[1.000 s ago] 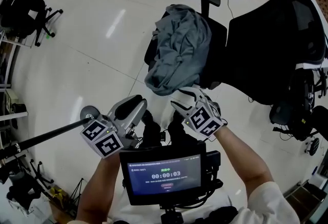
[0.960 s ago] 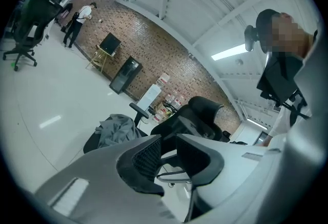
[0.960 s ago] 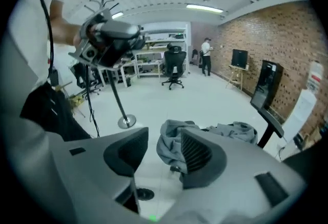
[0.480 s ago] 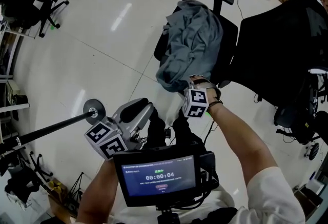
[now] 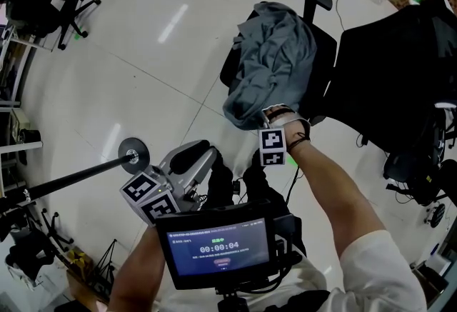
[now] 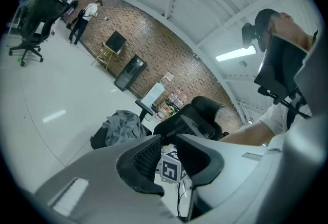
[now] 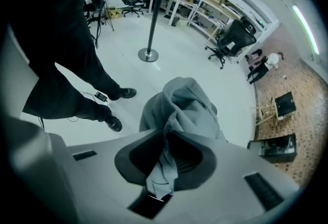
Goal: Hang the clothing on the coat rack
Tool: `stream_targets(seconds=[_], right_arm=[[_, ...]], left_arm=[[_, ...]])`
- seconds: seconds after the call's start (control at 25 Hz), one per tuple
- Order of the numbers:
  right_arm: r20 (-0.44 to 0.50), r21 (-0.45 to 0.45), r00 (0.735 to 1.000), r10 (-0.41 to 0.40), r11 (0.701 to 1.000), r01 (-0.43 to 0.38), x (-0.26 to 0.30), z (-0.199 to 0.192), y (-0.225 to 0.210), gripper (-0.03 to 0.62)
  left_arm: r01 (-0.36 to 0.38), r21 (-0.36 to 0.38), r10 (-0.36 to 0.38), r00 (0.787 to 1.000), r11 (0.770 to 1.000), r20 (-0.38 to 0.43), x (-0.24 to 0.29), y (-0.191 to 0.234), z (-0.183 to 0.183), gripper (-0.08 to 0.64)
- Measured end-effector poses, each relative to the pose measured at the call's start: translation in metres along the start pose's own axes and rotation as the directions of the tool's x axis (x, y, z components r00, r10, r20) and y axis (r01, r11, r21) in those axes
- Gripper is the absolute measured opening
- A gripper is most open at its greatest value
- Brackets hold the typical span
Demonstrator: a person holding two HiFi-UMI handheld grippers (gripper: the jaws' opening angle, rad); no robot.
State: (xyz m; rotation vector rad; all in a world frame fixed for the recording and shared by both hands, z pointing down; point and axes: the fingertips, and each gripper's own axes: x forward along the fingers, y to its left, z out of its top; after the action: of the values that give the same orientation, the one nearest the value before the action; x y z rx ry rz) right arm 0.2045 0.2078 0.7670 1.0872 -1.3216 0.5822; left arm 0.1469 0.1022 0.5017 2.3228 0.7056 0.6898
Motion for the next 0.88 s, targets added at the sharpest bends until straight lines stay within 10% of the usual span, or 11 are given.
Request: stream_targets(seconds=[0.44, 0.88], right_arm=[[0.174, 0.318, 0.973, -0.151, 0.944, 0.090, -0.045, 0.002, -0.020, 0.012], [0.247, 0.465, 0.886, -0.392, 0.851, 0.247, -0.139, -0.007, -0.055, 0.011]], left_arm=[[0.016, 0.055, -0.014, 0.999, 0.998, -0.046, 0.014, 0.004, -0.002, 0.094], [0.060, 0.211, -0.030, 0.989, 0.976, -0.143, 0.050, 0.014, -0.002, 0.095]])
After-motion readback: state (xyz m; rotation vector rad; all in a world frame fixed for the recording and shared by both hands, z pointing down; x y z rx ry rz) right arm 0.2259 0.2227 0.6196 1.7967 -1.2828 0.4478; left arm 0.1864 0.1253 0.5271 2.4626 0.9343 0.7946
